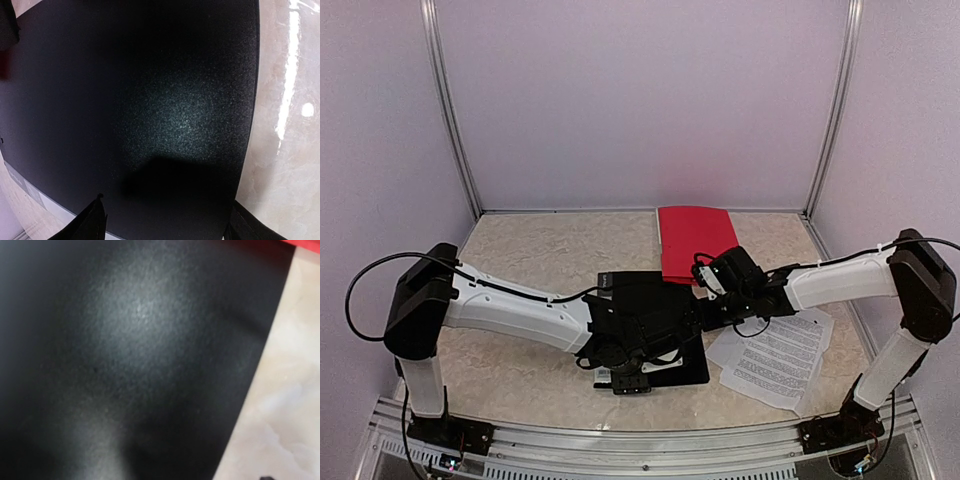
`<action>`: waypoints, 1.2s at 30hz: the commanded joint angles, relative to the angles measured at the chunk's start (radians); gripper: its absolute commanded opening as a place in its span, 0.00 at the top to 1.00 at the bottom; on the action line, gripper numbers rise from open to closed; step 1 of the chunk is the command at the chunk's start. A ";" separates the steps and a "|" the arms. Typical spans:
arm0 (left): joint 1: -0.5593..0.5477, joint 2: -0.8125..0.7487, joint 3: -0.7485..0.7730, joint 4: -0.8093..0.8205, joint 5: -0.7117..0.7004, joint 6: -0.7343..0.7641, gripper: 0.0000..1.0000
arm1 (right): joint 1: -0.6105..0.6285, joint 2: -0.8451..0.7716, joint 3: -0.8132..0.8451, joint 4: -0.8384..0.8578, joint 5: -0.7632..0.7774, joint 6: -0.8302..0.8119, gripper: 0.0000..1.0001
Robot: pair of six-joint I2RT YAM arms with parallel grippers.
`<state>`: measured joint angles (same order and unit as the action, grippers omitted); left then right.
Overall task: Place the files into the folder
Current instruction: Pick up the folder from the center of the board.
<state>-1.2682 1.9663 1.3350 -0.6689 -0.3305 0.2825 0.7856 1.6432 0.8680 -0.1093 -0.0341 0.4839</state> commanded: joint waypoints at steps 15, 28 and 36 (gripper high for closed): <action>-0.065 -0.043 -0.050 0.093 -0.193 0.046 0.82 | -0.008 -0.045 -0.031 0.006 -0.005 0.013 0.18; -0.108 -0.086 -0.049 0.014 -0.292 -0.066 1.00 | -0.013 -0.062 0.037 -0.075 0.026 -0.005 0.17; -0.112 -0.118 -0.070 -0.007 -0.336 -0.181 1.00 | -0.030 -0.100 0.034 -0.092 0.004 0.073 0.16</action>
<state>-1.3731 1.8923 1.2839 -0.6441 -0.6300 0.1902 0.7673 1.5795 0.9066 -0.1768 -0.0143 0.5034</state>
